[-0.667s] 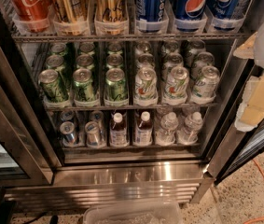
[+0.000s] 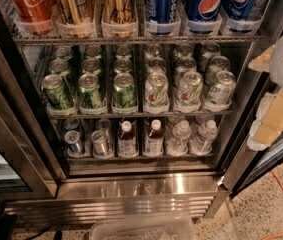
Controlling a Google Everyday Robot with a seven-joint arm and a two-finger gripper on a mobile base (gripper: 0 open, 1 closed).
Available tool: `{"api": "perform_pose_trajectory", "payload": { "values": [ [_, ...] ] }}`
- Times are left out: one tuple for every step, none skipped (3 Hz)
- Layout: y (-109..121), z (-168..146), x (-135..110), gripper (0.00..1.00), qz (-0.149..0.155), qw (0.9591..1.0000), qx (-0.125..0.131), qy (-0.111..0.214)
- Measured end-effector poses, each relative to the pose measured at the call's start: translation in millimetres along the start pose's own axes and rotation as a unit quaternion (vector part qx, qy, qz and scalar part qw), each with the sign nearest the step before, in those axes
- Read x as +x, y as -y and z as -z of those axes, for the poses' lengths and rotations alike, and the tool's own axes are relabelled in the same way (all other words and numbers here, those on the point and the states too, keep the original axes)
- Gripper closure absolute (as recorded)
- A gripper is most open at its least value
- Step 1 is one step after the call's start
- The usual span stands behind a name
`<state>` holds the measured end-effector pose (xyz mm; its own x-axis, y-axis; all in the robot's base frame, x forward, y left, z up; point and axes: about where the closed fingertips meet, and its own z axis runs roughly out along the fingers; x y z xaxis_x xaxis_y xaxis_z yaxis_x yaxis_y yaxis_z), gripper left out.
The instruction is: Pick green can from middle shelf of fridge
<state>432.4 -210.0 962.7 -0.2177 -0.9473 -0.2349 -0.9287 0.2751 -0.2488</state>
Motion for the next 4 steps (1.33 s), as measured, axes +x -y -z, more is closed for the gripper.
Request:
{"api": "perform_pose_trajectory", "payload": {
  "values": [
    [-28, -32, -9, 0.0, -0.003, 0.9988, -0.011, 0.047],
    [-55, -64, -37, 0.0, 0.007, 0.9939, -0.027, 0.106],
    [-55, -64, -37, 0.0, 0.007, 0.9939, -0.027, 0.106],
    [-67, -72, -44, 0.0, 0.005, 0.9908, -0.027, 0.133]
  ]
}}
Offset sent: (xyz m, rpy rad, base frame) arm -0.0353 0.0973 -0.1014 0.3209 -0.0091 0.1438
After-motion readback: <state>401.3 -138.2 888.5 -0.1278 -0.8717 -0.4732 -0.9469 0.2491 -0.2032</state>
